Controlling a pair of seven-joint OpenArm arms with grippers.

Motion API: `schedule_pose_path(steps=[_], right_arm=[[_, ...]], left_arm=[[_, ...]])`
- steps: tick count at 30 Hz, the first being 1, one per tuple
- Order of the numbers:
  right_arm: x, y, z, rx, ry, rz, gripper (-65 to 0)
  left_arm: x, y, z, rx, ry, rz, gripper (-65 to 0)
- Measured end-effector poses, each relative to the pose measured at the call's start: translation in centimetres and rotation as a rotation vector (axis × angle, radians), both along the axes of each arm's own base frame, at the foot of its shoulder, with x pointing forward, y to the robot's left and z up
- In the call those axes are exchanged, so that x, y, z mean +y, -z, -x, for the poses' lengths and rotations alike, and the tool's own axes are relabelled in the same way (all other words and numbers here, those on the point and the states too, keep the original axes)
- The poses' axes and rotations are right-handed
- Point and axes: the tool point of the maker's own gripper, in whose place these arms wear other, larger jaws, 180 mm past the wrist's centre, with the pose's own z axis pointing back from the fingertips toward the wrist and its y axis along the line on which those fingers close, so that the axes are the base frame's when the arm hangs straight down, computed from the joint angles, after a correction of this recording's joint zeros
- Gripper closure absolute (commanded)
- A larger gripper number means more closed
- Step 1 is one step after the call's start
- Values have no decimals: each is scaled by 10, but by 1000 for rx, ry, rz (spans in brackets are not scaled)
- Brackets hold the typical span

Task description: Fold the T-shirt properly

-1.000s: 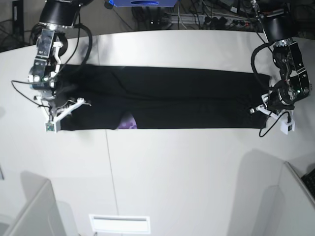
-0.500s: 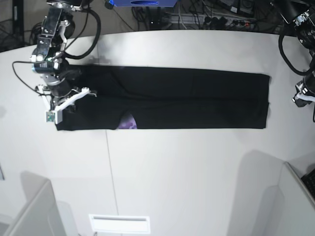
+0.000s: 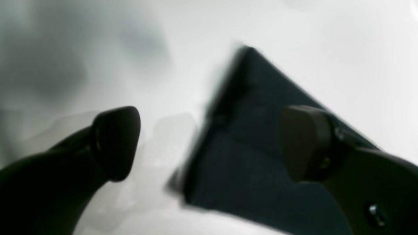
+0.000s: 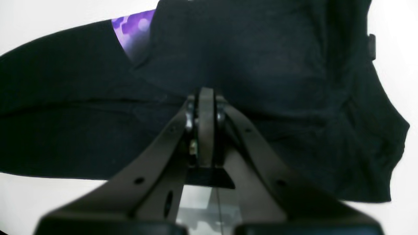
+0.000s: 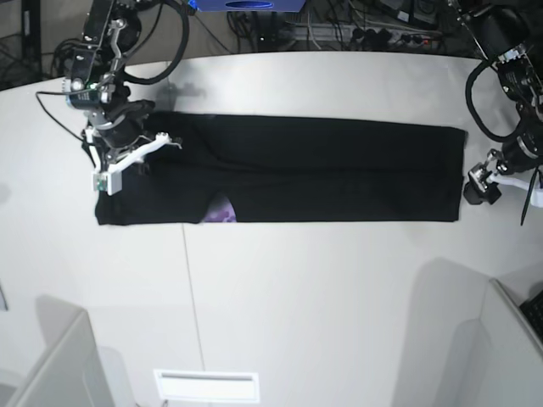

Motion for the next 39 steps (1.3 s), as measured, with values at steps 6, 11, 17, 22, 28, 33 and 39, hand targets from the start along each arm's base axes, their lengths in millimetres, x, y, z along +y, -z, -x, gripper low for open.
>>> schedule_pose_path(steps=[6, 11, 17, 22, 28, 33, 39], right_arm=[[0, 1, 1, 2, 1, 1, 0], [0, 3, 4, 9, 1, 0, 0], [0, 3, 4, 10, 1, 0, 0], [0, 3, 4, 10, 1, 0, 0], [0, 3, 4, 10, 1, 0, 0], [0, 5, 8, 18, 2, 0, 0], [0, 11, 15, 40, 2, 0, 0]], left_arm=[[-26, 42, -9, 60, 51, 26, -561], [-27, 47, -19, 46, 52, 40, -553], [-27, 48, -19, 44, 47, 43, -546], [-22, 59, -13, 64, 25, 61, -295], [-20, 71, -7, 78, -13, 110, 0], [-19, 70, -6, 80, -12, 111, 0], [6, 57, 2, 133, 16, 21, 0]])
